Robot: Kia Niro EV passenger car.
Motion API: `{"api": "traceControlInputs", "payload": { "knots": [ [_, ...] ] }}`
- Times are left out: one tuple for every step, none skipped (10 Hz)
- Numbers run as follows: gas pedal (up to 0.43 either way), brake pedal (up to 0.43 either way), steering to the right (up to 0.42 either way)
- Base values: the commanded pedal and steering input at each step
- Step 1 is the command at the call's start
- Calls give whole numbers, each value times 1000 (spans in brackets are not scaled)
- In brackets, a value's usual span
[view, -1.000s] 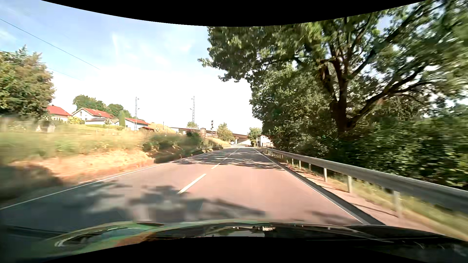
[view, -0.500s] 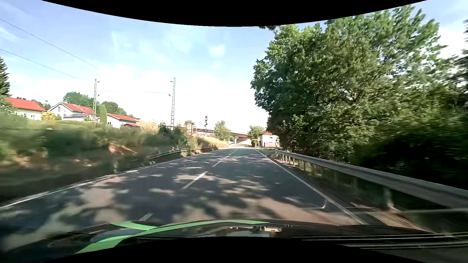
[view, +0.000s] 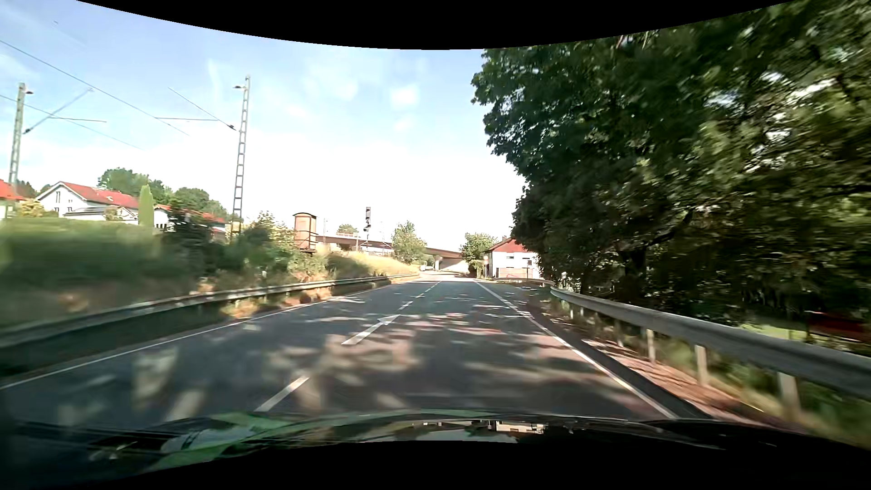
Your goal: Follow the waypoints while adhering to traffic rules and regulations
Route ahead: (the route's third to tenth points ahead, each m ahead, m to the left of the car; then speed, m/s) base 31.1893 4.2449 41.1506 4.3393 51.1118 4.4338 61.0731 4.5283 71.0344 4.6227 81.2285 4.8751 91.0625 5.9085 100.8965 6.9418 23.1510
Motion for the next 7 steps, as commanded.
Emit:
{"api": "traceControlInputs", "payload": {
  "knots": [
    [177,0,1],
    [177,0,1],
    [177,0,0],
    [169,0,1],
    [157,0,1],
    [157,0,1],
    [157,0,1]
  ]
}}
